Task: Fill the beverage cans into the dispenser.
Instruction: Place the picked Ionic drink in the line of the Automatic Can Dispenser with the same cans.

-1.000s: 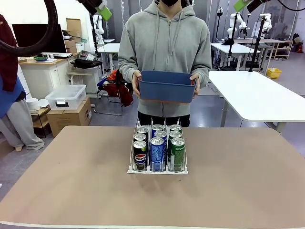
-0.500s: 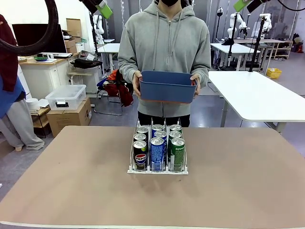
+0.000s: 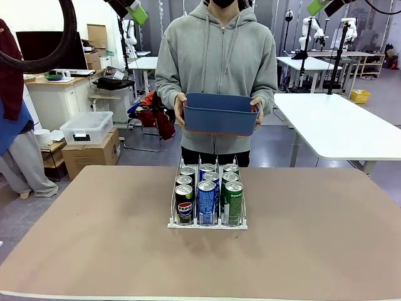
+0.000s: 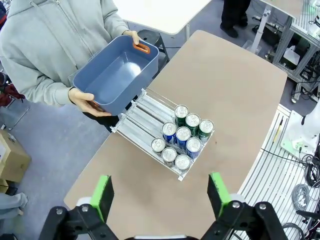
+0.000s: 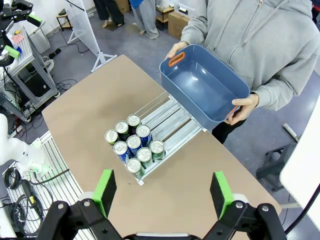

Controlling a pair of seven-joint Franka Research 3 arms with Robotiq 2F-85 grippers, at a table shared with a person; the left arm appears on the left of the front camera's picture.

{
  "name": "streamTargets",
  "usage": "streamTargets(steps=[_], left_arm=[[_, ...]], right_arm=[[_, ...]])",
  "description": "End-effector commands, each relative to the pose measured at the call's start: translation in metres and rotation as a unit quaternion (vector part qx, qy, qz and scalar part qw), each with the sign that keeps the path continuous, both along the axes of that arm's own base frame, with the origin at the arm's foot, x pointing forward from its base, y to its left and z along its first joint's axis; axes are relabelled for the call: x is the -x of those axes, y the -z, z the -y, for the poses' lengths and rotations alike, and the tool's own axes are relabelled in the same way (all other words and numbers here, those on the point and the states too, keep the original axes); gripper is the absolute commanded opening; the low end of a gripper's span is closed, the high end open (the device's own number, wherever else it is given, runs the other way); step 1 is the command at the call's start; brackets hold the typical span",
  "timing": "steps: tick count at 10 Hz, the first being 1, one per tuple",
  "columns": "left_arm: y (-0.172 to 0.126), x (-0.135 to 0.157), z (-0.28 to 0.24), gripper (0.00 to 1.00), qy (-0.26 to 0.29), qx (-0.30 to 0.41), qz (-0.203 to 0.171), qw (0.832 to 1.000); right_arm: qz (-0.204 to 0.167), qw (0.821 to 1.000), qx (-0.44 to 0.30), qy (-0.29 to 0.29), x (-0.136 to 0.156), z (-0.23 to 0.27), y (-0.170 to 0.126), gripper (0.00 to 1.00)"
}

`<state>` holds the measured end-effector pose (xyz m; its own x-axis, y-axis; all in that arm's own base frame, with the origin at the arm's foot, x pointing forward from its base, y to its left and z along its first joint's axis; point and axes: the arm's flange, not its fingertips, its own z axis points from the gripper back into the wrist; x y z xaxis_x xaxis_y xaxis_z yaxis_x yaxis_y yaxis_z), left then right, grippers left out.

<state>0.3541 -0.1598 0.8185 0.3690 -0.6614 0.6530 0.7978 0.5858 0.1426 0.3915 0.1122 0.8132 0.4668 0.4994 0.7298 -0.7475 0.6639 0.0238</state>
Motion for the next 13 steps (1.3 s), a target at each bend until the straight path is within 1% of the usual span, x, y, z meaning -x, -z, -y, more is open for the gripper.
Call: streamTargets(steps=[1, 13], left_arm=[[0.0009, 0.0000, -0.0017, 1.00, 0.002, -0.002, 0.001, 1.000], [0.0009, 0.0000, -0.0017, 1.00, 0.002, -0.002, 0.001, 1.000]], right_arm=[[-0.001, 1.000, 0.000, 0.000, 0.0013, 0.0006, 0.0013, 1.00], [-0.001, 1.000, 0.000, 0.000, 0.0013, 0.0006, 0.0013, 1.00]])
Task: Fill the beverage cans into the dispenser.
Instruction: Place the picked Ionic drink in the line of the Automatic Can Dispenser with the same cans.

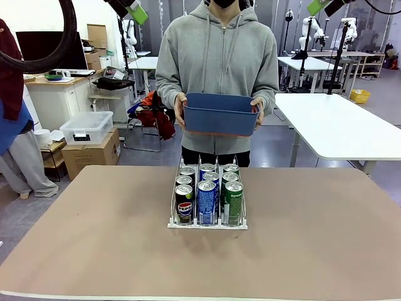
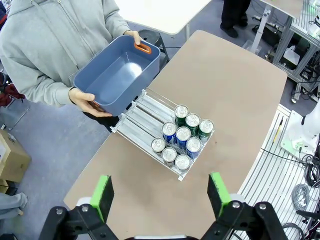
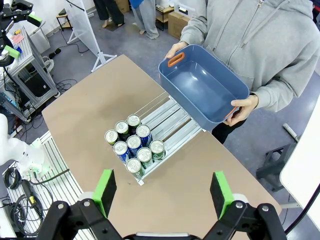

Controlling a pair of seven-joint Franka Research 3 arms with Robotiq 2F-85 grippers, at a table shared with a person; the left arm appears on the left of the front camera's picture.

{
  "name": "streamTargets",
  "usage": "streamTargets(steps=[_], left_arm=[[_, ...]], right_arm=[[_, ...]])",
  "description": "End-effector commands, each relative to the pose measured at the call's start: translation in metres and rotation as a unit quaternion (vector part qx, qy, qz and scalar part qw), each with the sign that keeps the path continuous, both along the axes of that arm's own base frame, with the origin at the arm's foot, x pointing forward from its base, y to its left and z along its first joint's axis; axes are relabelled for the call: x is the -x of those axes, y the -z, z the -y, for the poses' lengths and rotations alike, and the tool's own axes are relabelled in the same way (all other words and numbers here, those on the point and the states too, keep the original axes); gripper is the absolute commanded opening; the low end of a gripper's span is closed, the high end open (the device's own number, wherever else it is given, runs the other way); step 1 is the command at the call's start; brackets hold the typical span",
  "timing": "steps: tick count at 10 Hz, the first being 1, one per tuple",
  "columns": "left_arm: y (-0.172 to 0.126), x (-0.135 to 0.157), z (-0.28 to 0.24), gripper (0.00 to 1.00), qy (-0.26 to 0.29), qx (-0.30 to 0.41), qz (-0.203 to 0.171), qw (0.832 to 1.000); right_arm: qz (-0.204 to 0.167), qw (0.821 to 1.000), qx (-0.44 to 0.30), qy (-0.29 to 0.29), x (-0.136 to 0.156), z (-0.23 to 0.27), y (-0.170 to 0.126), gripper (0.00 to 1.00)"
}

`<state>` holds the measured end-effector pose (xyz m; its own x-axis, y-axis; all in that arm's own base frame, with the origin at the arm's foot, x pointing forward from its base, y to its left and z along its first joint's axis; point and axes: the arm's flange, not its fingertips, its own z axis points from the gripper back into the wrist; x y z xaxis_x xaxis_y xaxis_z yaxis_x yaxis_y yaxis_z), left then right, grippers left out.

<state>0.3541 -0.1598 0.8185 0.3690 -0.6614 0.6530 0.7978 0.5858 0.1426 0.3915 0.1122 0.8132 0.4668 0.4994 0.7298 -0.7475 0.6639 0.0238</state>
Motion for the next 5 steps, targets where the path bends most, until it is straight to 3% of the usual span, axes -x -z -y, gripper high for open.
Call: streamTargets(steps=[1, 5], left_arm=[[0.0009, 0.0000, -0.0017, 1.00, 0.002, -0.002, 0.001, 1.000], [0.0009, 0.0000, -0.0017, 1.00, 0.002, -0.002, 0.001, 1.000]], right_arm=[[-0.001, 1.000, 0.000, 0.000, 0.0013, 0.0006, 0.0013, 1.00], [-0.001, 1.000, 0.000, 0.000, 0.0013, 0.0006, 0.0013, 1.00]])
